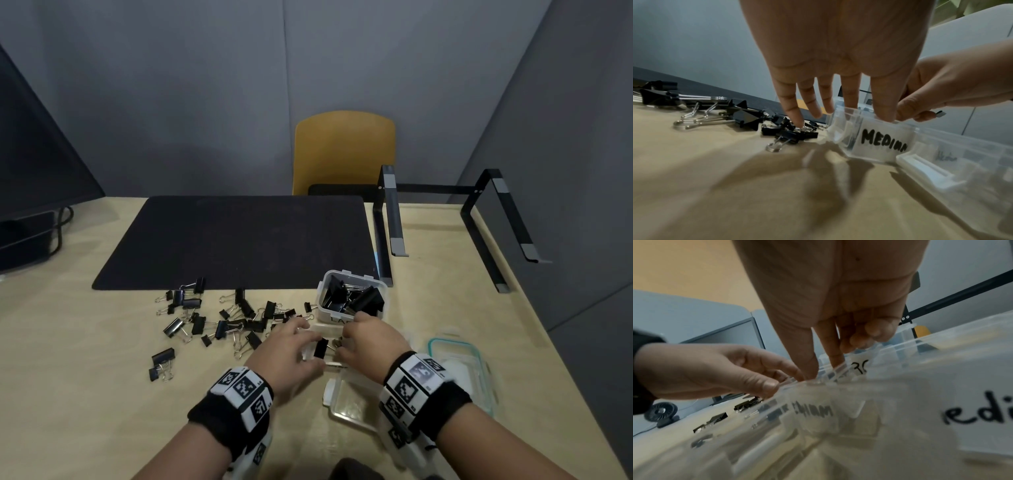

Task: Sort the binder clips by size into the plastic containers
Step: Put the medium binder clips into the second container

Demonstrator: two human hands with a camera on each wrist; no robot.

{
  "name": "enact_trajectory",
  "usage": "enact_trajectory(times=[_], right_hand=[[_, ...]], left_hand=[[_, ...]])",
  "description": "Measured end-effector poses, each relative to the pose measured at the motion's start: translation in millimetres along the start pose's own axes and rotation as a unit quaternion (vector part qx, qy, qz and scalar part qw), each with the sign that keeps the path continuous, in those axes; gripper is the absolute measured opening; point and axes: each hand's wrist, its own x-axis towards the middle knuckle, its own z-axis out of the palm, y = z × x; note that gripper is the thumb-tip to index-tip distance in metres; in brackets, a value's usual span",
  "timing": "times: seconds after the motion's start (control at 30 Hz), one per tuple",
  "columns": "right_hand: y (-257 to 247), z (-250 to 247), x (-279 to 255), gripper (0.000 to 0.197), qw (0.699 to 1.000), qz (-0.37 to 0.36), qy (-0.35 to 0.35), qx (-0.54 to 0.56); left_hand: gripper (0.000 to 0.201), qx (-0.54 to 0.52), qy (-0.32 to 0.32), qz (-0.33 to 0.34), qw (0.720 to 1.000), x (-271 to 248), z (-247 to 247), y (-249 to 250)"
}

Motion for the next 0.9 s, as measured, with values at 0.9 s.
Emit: enact_trajectory(times=[0.9], right_hand=[[-29.9,-9.9,26.4,0.03,0.962,-0.031,-0.173,-0.208]], left_hand=[[0.049,0.127,-0.084,0.062,0.986,2.4,-8.2,-1.2]])
